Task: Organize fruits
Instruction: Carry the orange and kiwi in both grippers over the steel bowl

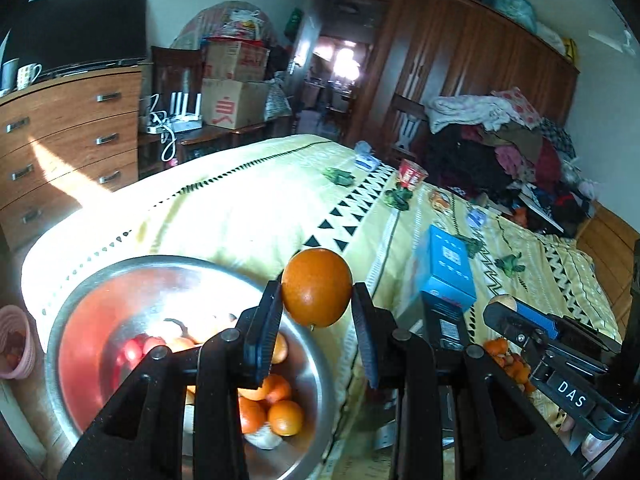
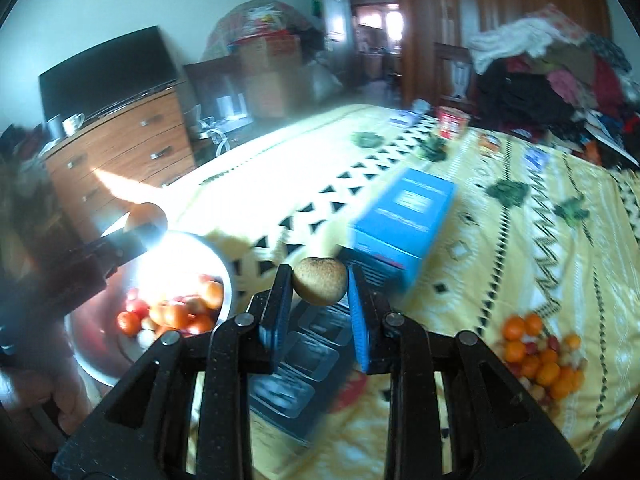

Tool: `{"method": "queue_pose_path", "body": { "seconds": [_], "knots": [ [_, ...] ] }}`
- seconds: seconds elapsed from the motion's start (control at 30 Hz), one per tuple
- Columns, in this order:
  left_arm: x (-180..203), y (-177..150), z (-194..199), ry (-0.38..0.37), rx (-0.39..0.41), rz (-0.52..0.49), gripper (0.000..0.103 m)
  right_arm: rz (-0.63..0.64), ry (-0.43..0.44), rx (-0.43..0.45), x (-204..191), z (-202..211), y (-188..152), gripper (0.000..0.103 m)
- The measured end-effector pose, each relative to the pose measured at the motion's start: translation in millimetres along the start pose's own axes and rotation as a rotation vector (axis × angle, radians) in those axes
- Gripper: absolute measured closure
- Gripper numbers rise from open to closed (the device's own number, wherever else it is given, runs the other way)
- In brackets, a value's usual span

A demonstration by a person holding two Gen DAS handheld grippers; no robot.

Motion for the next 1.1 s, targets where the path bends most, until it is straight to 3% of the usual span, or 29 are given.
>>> {"method": "queue_pose_path", "body": {
  "seconds": [0.17, 0.43, 0.87, 1.1],
  "knots": [
    [-45, -6, 8, 0.070, 0.000, 0.039, 0.067, 0.060, 0.076, -0.027, -59, -23, 2, 0.075],
    [-76, -25, 9, 0.104, -0.039, 0.079, 0.067, 0.103, 0.143, -0.096, -103, -48, -9, 0.075],
    [-109, -49, -8, 0.128, -0.159, 0.131, 0.067, 0.086, 0.191, -0.234, -127, -72, -31, 0.075],
    [-111, -53, -11, 0.132, -0.175, 0.139, 0.067, 0.078, 0.189, -0.257, -126, -76, -36, 0.075]
  ]
}}
Point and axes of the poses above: each gripper's, at about its wrist camera, not at the fingertips, and z roughly against the way its jaws point, x to its right, y to its top, the point moved 4 cm from there along -z, roughly the way its jaws point, and after that the axes turned 14 degrees about x, right-handed, at the moved point
